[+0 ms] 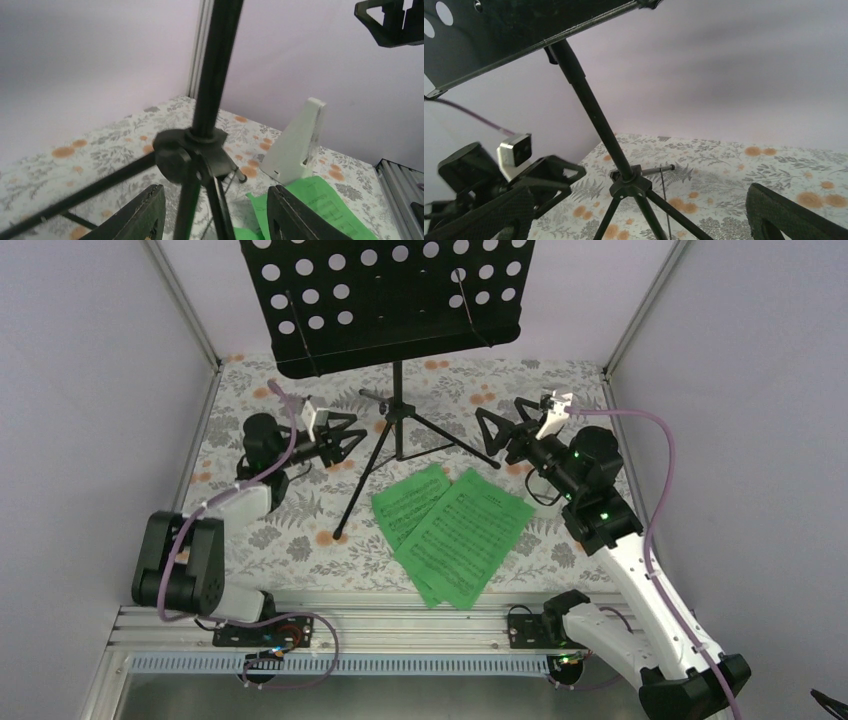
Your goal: Pack up the instrument practice props
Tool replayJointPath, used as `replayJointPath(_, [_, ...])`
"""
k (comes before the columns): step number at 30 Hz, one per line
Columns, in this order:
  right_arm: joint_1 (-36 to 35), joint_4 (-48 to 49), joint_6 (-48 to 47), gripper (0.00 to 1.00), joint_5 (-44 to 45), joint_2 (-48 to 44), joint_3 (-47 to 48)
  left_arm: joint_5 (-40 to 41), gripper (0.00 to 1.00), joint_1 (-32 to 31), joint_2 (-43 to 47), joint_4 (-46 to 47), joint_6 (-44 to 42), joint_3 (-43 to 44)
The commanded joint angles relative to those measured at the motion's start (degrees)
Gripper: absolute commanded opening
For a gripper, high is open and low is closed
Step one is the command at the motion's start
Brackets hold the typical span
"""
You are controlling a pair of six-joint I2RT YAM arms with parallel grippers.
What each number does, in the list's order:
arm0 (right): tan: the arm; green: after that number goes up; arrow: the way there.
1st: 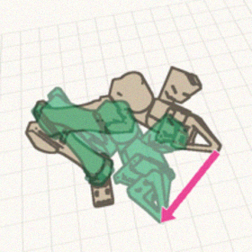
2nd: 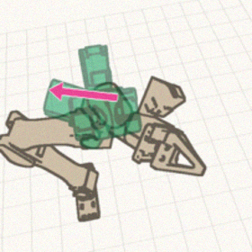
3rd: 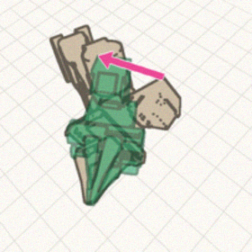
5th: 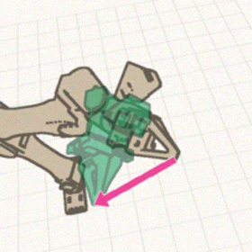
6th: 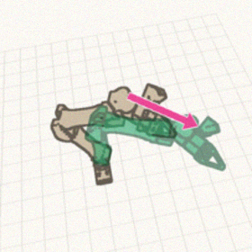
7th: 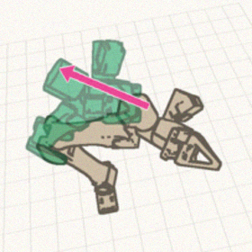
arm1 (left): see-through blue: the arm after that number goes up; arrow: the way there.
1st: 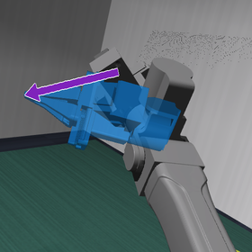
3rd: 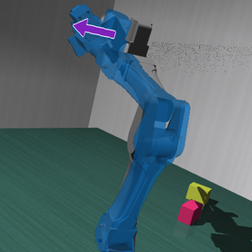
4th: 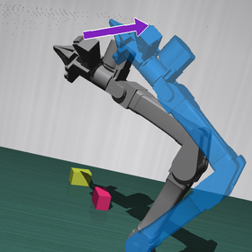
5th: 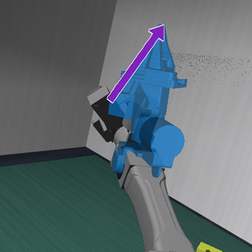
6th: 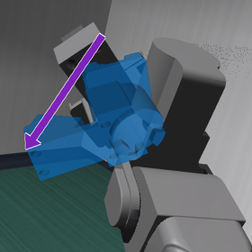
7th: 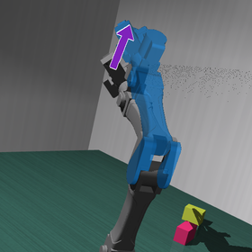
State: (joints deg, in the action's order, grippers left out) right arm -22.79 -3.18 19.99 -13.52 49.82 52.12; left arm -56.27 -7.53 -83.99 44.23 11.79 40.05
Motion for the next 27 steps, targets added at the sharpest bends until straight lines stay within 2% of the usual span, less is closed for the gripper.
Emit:
replayJointPath(1, [0.2, 3.0, -0.5, 1.0, -5.4, 2.3, -0.4, -7.4, 0.51, 0.7, -6.0, 6.2, -1.4, 6.5])
replayJointPath(4, [0.2, 5.1, -0.8, 0.99, -9.3, 5.1, -0.8, -9.8, 0.48, 0.7, -10.9, 6.3, -1.2, 10.4])
replayJointPath(12, [-0.7, 13.1, -0.4, 0.83, -18.5, 14.4, -0.7, -13.3, 0.44, 0.3, -19.4, 8.0, 0.8, 17.0])
replayJointPath(16, [-1.3, 16.4, -0.5, 0.81, -19.1, 16.7, -0.8, -14.6, 0.42, -0.3, -22.0, 9.7, 2.5, 18.7])
replayJointPath(19, [-1.8, 20.0, -0.4, 0.81, -18.7, 19.5, -1.0, -15.0, 0.45, -1.2, -23.3, 10.6, 3.0, 19.4])
replayJointPath(24, [-4.5, 27.5, -1.1, 0.76, -16.5, 25.7, 0.1, -13.8, 0.49, -0.9, -24.2, 22.3, 11.2, 16.9])
replayJointPath(27, [-6.8, 31.7, -3.1, 0.71, -11.9, 29.5, 1.5, -11.0, 0.5, -0.1, -23.1, 26.4, 13.1, 14.1])
